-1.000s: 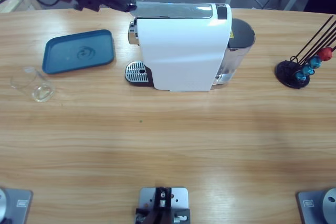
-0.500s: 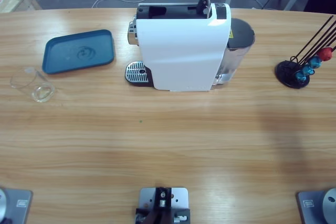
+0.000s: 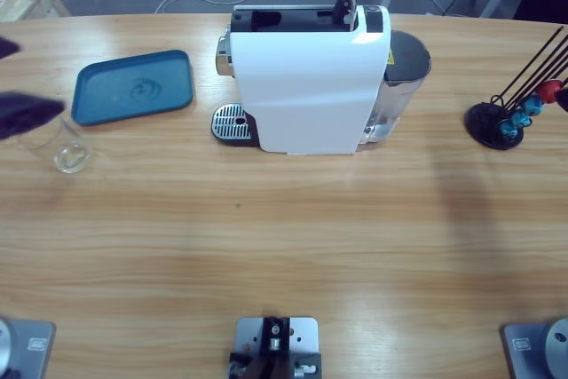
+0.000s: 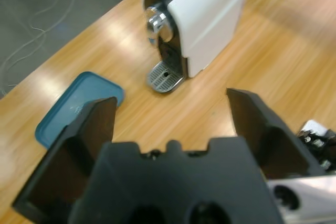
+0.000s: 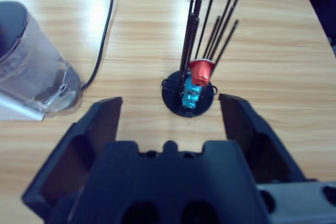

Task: Pour coffee

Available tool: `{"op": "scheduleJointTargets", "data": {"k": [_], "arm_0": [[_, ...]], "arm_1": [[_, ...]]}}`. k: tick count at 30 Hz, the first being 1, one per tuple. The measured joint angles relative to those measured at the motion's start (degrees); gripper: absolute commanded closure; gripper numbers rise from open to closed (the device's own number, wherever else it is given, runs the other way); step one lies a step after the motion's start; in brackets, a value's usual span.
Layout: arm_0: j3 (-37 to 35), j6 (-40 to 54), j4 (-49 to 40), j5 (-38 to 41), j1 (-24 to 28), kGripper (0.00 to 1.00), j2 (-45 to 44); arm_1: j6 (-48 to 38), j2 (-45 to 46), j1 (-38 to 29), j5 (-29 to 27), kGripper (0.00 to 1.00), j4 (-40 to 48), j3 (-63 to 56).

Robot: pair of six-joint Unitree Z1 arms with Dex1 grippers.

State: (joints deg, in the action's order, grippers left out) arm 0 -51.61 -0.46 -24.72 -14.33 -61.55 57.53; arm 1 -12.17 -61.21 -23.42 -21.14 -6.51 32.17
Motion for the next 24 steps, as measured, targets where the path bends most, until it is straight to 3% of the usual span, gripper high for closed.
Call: {"op": "scheduleJointTargets", "data": {"k": [7,10,11,14,19,21,24], "arm_0": [[5.5,-0.2,0.0,-0.6,0.2,0.013,-4.4],[5.8,-0.4,0.0,-0.6,0.6,0.013,-4.6],[5.8,-0.4,0.0,-0.6,0.6,0.013,-4.6],[6.1,-0.8,0.0,-0.6,0.7,0.013,-4.6],[6.6,-1.3,0.0,-0.6,0.7,0.013,-4.6],[6.6,-1.5,0.0,-0.6,0.7,0.013,-4.6],[6.7,-2.0,0.0,-0.6,0.7,0.013,-4.6]], "arm_1": [[-1.6,-7.9,4.3,-1.1,0.278,11.2,-5.7],[-1.7,-10.7,5.6,-1.1,0.365,14.2,-5.9],[-1.7,-11.3,6.1,-1.1,0.451,15.0,-5.9],[-1.7,-13.3,7.5,-1.1,0.572,16.6,-5.9],[-1.7,-14.8,8.9,-0.6,0.586,17.5,-5.9],[-1.7,-15.1,9.3,-0.4,0.707,17.7,-5.9],[-1.7,-15.6,9.8,0.0,0.708,18.4,-5.9]]}}
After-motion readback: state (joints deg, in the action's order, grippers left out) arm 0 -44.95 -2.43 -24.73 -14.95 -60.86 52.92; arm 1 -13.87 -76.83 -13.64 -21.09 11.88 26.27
